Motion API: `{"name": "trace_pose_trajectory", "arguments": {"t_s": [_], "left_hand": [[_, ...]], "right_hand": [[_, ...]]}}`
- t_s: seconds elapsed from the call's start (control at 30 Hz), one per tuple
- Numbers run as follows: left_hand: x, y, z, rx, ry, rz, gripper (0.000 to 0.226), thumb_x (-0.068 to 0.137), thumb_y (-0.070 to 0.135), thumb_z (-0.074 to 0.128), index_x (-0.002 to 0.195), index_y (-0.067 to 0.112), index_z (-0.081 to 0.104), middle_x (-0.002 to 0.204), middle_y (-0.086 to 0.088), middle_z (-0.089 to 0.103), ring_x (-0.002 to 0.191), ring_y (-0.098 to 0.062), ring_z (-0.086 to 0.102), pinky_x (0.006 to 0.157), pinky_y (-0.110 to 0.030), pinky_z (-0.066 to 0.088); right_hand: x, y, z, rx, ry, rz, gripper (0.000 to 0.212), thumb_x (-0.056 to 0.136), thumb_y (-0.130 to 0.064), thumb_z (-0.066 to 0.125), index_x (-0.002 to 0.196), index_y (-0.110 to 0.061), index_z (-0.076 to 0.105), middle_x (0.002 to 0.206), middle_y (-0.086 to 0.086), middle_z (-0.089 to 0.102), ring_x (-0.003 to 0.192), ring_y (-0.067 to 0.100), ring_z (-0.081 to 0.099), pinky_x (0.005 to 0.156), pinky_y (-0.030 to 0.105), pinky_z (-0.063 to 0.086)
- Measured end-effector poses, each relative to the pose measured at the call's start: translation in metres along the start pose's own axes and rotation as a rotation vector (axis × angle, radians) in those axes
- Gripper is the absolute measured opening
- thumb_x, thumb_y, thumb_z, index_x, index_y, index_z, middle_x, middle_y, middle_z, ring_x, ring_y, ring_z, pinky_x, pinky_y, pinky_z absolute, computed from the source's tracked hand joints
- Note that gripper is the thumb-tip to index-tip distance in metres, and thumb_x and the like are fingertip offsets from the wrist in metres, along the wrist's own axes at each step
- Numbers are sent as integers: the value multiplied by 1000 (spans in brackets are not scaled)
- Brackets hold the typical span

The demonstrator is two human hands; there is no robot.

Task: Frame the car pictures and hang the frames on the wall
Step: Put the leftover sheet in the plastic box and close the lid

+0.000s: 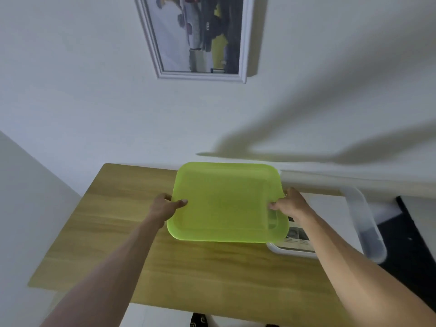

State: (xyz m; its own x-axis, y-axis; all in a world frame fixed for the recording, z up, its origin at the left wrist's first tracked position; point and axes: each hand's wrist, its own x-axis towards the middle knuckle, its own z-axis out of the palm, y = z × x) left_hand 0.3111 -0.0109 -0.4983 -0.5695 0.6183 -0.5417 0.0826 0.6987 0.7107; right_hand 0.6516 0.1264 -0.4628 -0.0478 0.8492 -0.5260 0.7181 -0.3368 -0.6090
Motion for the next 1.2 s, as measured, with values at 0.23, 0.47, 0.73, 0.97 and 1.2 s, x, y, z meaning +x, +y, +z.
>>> {"name": "trace_pose_trajectory", "arguments": {"t_s": [0.23,0.47,0.73,0.97,1.2], "left_hand": [[-59,52,136,85,-114,56,55,69,37,87,104,8,57,101,-9,65,92,-28,62,73,-37,51],[-93,69,227,191,-54,58,55,67,44,86,100,9,60,99,-8,66,92,-29,62,80,-41,54],[-105,85,263,263,25,68,55,71,43,83,108,7,64,106,-13,67,104,-32,61,81,-38,49],[-114,87,281,332,84,75,65,73,43,81,122,7,60,116,-14,66,107,-32,60,73,-34,42],[-110,95,284,408,97,19,45,71,43,83,91,7,65,98,-13,70,83,-29,61,60,-32,39]], "right_hand": [[6,104,-114,11,129,89,49,73,-16,85,110,-9,54,106,9,69,100,29,67,92,44,55],[23,168,-177,0,165,113,73,77,-17,83,138,-5,44,126,13,62,113,31,61,89,36,51],[48,193,-189,-50,109,154,63,81,-21,80,132,-8,46,126,13,60,112,31,59,78,30,44],[67,200,-200,-164,55,136,35,82,-22,78,107,-11,56,112,10,65,89,23,57,72,28,44],[72,203,-201,-207,10,128,43,78,-28,77,109,-12,52,106,8,63,89,23,60,72,33,52]]}}
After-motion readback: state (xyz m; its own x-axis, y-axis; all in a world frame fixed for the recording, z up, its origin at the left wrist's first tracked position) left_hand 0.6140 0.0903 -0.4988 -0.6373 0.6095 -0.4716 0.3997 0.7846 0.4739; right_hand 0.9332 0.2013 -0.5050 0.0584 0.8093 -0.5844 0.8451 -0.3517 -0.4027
